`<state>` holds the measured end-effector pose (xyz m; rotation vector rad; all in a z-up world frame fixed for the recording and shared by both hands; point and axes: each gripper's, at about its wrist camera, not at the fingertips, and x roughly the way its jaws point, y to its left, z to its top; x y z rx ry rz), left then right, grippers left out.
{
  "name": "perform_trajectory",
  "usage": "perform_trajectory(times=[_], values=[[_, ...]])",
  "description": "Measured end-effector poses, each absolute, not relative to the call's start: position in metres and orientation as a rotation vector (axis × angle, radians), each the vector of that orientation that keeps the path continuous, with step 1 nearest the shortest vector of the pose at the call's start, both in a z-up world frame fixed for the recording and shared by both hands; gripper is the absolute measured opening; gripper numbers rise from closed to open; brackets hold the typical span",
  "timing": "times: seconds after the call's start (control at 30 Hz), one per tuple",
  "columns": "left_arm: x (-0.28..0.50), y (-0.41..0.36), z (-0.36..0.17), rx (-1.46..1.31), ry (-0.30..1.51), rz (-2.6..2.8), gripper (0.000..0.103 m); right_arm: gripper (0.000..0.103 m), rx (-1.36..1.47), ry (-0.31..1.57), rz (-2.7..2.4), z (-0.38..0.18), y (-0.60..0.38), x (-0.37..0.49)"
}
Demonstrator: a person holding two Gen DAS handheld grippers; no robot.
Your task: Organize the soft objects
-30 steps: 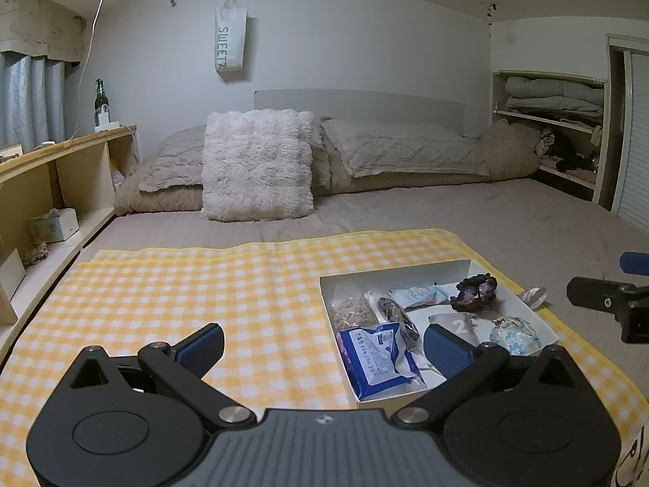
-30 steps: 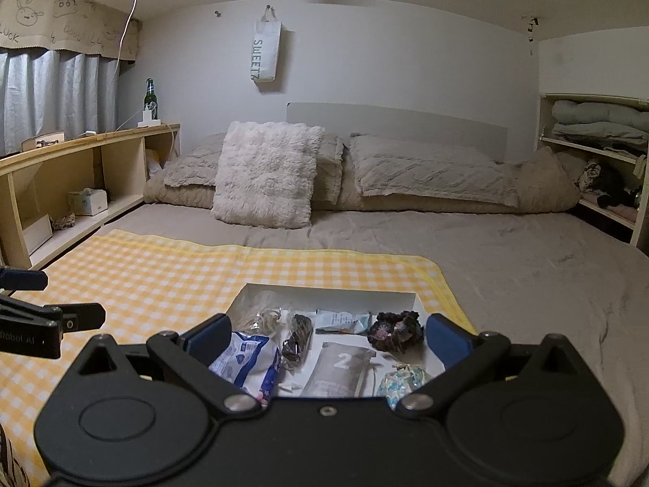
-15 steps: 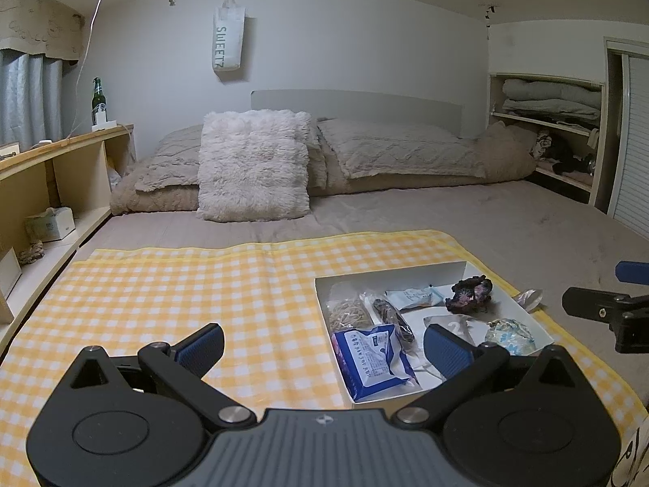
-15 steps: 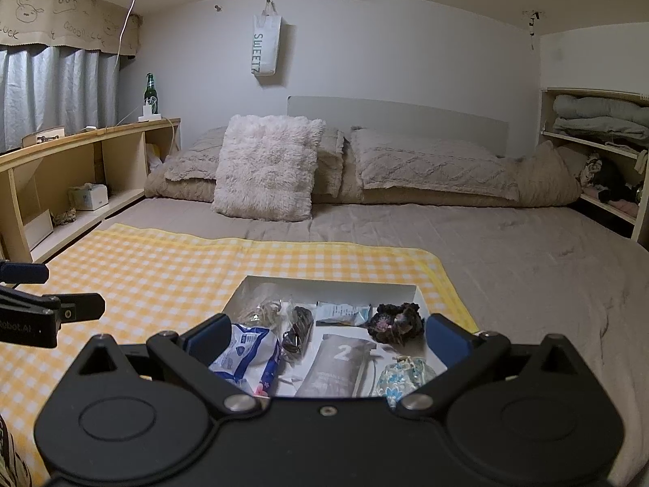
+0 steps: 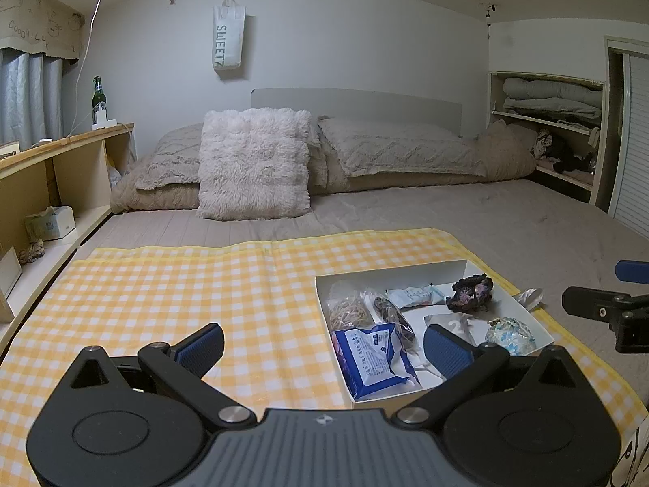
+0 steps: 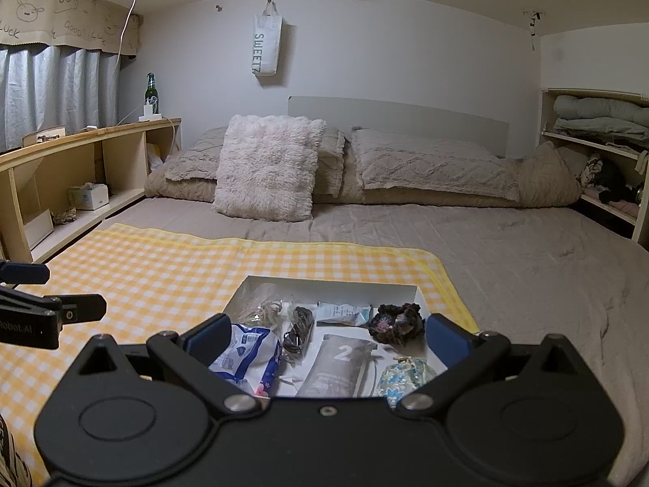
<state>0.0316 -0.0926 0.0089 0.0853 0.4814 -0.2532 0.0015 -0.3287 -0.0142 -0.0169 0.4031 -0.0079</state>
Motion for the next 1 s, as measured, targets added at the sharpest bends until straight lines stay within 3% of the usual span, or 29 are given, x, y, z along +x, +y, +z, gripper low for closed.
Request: perform_trajectory(times=[1.0], values=[[0.0323,-0.0924,0.0094,0.085,0.483,-0.253,0.103,0.103,-0.017,0.403,-0.01,-0.0142,-0.3263,0.0004]])
